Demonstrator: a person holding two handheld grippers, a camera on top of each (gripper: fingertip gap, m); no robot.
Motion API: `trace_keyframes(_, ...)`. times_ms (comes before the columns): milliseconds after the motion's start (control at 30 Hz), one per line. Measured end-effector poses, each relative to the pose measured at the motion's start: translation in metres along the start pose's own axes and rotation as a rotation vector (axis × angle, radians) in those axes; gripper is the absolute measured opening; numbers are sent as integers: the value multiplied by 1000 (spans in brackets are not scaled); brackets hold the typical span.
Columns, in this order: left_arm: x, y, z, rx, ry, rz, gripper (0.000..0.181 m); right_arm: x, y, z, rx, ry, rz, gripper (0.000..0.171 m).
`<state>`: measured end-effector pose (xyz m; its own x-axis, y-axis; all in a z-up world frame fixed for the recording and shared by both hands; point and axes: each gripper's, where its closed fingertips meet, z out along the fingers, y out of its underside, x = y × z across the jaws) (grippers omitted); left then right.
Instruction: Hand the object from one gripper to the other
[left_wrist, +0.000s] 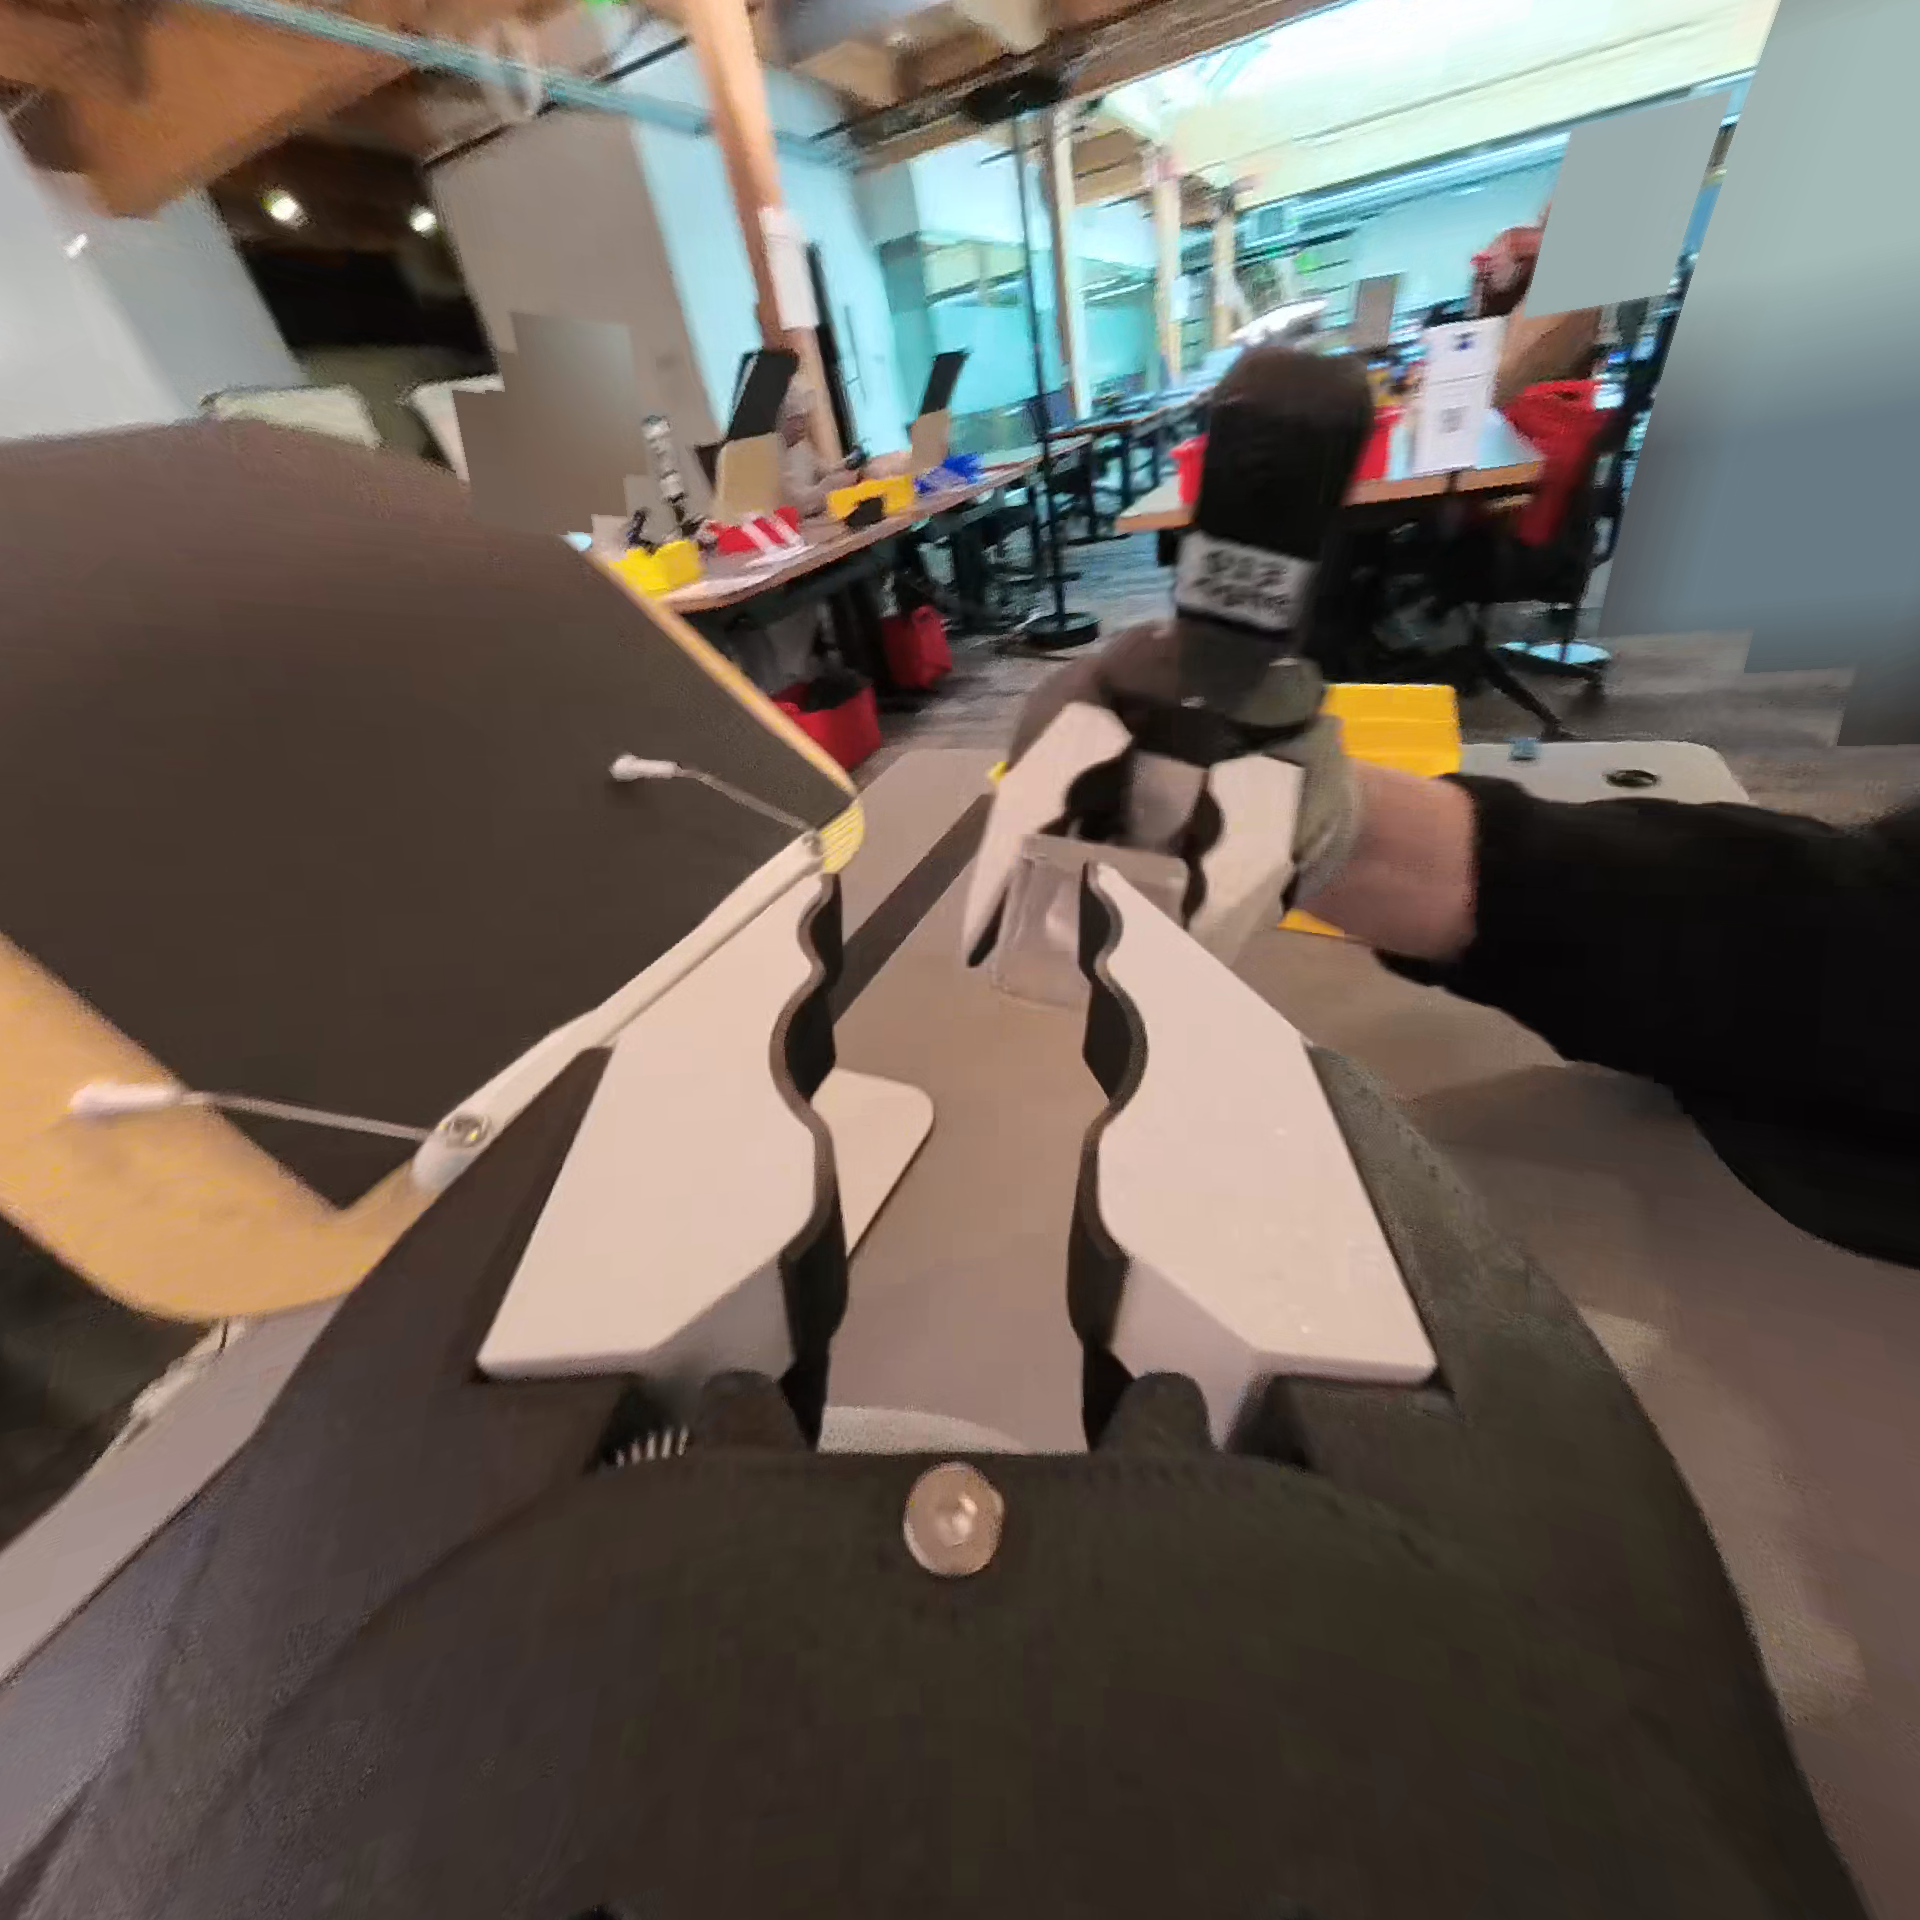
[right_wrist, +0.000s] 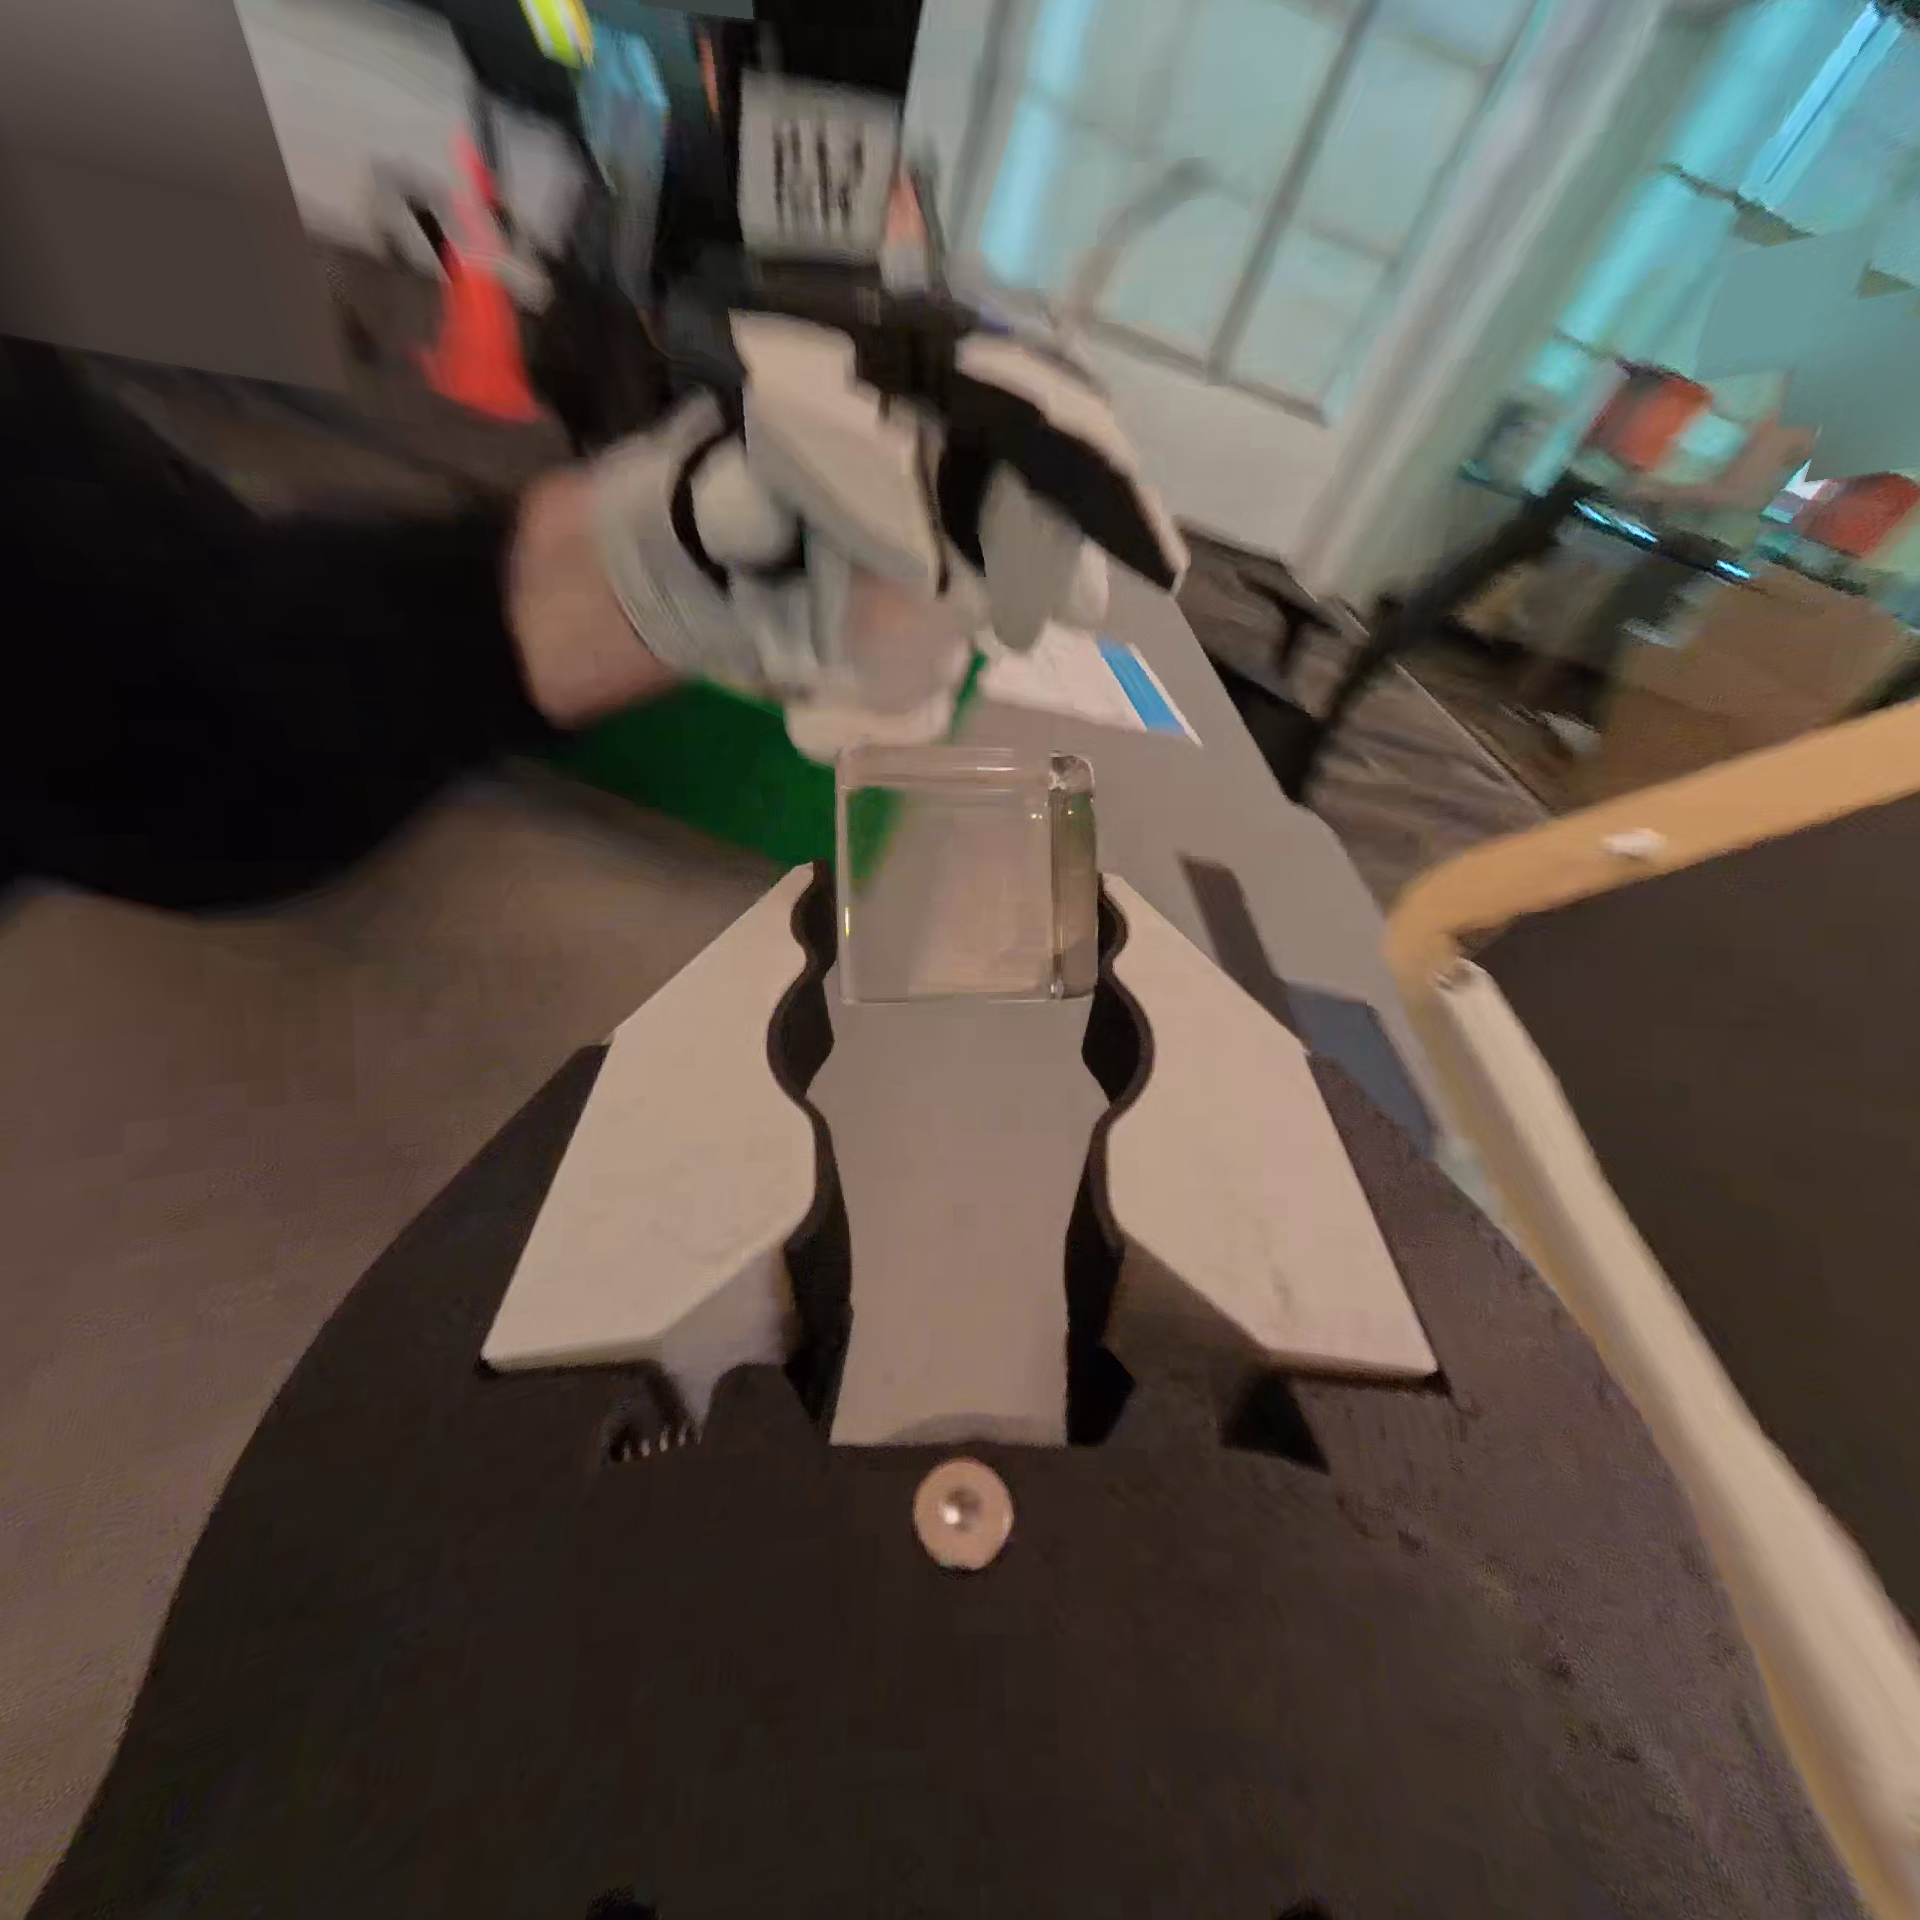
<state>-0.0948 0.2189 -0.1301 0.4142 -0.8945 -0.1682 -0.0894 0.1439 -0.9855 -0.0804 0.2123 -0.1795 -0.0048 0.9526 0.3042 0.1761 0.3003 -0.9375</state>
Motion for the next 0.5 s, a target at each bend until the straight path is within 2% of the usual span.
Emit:
trace_keyframes(133,-3,17,10,-87,13,-172,52,13,40,-3,-395,152,-278,44)
trace_keyframes(233,5,34,20,-140,70,-307,63,23,54,-7,-589,237,-476,45)
trace_keyframes(333,4,50,30,-174,73,-405,69,27,50,-3,-631,297,-606,45)
trace_keyframes(400,-4,55,36,-156,24,-432,65,31,48,0,-658,340,-703,46)
trace_keyframes(500,1,65,41,-178,43,-463,59,36,45,6,-665,391,-806,46)
